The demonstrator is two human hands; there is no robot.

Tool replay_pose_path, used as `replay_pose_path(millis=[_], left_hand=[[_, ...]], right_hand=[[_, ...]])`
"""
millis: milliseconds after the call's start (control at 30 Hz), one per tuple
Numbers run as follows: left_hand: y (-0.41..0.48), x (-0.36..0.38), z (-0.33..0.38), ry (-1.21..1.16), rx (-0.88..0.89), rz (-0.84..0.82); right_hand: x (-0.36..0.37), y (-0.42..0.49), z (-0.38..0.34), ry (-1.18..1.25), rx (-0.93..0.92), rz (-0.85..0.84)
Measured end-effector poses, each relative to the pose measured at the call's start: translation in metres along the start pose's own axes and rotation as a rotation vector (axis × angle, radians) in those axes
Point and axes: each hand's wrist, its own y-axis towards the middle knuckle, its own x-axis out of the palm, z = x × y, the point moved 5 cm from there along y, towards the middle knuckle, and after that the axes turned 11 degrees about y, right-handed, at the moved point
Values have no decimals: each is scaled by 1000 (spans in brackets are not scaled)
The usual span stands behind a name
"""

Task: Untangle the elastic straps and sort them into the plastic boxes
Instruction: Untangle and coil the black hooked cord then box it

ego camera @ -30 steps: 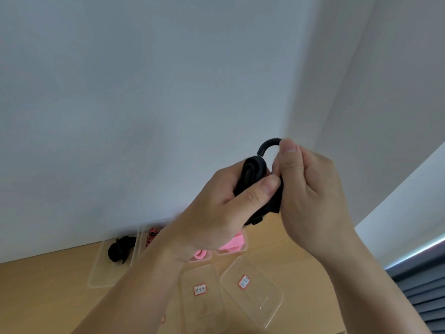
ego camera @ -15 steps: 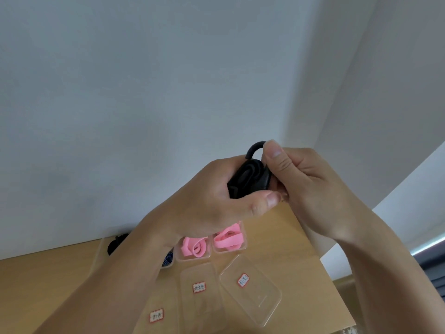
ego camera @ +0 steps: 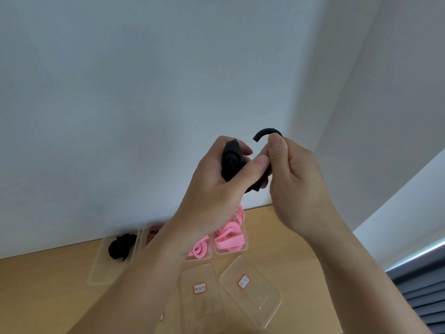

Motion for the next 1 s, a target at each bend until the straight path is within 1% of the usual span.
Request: replay_pose_path(millis=[100,267,367,433,500,633,700,800,867,1000], left_hand=[[0,2,-4,-25,7,134],[1,-2,-3,-98,55,236],[4,-5,-6,-174,-5,202],[5,-7,-9,-181,-60,177],[5,-8,-10,-189,-72,143],[9,-11,-1,-189,-12,88],[12,-12,5,-169,49,78],[13,-10,13,-161,131,40],[14,-10,16,-168,159,2],[13,-11,19,-94,162,-121]], right_hand=[[4,1,-3,-21,-2,23],[8,1,-6,1,2,54],[10,3,-5,-13,16,45],[11,3,-5,-32,15,22],[12,2,-8,-25,2,-9],[12,6,-11,94,16,-47],[9,11,-11,123,44,-38],[10,15,-11,122,22,-67],[11,17,-11,81,7,-121],[10,17,-15,22,-15,-299]])
